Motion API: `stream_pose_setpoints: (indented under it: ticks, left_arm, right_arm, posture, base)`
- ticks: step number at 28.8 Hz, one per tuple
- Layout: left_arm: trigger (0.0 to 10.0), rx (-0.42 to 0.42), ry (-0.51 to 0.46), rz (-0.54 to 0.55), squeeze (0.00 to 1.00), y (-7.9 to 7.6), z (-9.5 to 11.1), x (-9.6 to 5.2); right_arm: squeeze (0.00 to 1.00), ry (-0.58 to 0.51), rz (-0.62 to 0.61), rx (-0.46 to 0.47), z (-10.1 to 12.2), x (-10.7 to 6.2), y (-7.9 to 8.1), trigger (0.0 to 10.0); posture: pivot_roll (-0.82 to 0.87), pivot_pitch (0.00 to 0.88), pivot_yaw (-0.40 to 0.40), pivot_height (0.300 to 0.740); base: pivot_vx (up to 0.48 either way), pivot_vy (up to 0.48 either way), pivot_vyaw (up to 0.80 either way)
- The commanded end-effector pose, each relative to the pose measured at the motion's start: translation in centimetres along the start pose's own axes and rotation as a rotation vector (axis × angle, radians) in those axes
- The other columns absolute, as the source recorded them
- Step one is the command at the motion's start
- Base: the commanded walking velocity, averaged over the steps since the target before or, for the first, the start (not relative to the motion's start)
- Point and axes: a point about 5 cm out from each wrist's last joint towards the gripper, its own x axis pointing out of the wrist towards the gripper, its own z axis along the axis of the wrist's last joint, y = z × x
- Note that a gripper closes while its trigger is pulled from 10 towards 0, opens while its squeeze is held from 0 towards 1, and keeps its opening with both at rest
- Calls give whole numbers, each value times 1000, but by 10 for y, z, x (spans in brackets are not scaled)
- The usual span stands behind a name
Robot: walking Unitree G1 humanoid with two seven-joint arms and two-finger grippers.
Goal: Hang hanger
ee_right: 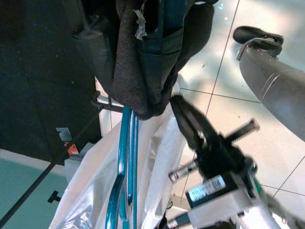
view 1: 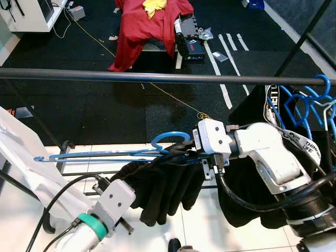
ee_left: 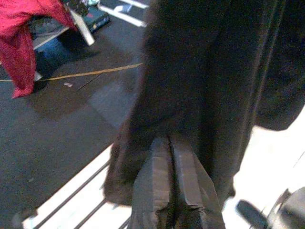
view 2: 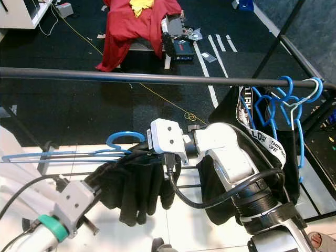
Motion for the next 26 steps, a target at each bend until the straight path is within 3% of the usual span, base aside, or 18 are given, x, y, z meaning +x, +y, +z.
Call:
stream_pose_setpoints:
  ticks: [1, 2, 3, 4, 5, 6, 8, 9, 11, 12, 18, 26]
  left_arm:
    - [0, 76, 19, 2, 0, 8, -2, -12]
    - [0, 136, 35, 5, 0, 17, -1, -20]
    - [0, 136, 35, 5, 0, 17, -1, -20]
    - [7020, 176, 52, 0, 0, 25, -1, -27]
    - [7020, 176, 52, 0, 0, 25, -1, -27]
    - [10000, 203, 64, -14, 0, 30, 1, -32]
    - [10000, 203, 63, -18, 0, 30, 1, -33]
    - [10000, 180, 41, -57, 384, 20, 2, -26]
    - [10000, 174, 33, -69, 384, 17, 3, -24]
    - [10000, 151, 23, -83, 1000, 11, 3, -19]
    - [10000, 71, -5, -98, 1000, -5, 3, -2]
    - [10000, 74, 8, -44, 1000, 4, 2, -2]
  right_arm:
    - [0, 4, -1, -14, 0, -6, 1, 0]
    - [0, 16, 6, -10, -2, -7, 3, 0]
    - [0, 16, 6, -10, -2, -7, 3, 0]
    - [0, 25, 12, -6, -5, -8, 5, 0]
    - [0, 25, 12, -6, -5, -8, 5, 0]
    - [0, 32, 19, -2, -7, -9, 7, 0]
    - [0, 31, 20, -1, -7, -9, 7, 0]
    - [0, 19, 23, -6, -5, -5, 6, 0]
    - [0, 15, 24, -8, -5, -4, 6, 0]
    - [0, 5, 25, -13, -3, -2, 5, 0]
    - [0, -42, 46, -40, 9, 9, 2, 0]
    - [0, -53, 73, -45, 12, 10, 5, 0]
  posture:
    - [-40, 162, -7, 740]
    - [-31, 162, -8, 740]
    - [-31, 162, -8, 740]
    - [-27, 162, -8, 740]
    - [-27, 162, -8, 740]
    - [-27, 162, -8, 740]
    - [-27, 162, -8, 740]
    - [-19, 159, -9, 740]
    - [-19, 158, -11, 740]
    - [-28, 158, -10, 740]
    - [-47, 163, -13, 740]
    - [-47, 169, -20, 740]
  base:
    - [0, 0, 0]
    - [0, 0, 0]
    - [0, 0, 0]
    - [0, 0, 0]
    - [0, 0, 0]
    - [0, 0, 0]
    - [0, 0, 0]
    - [0, 0, 0]
    - [0, 0, 0]
    - [0, 0, 0]
    - [0, 0, 0]
    - [0, 0, 0]
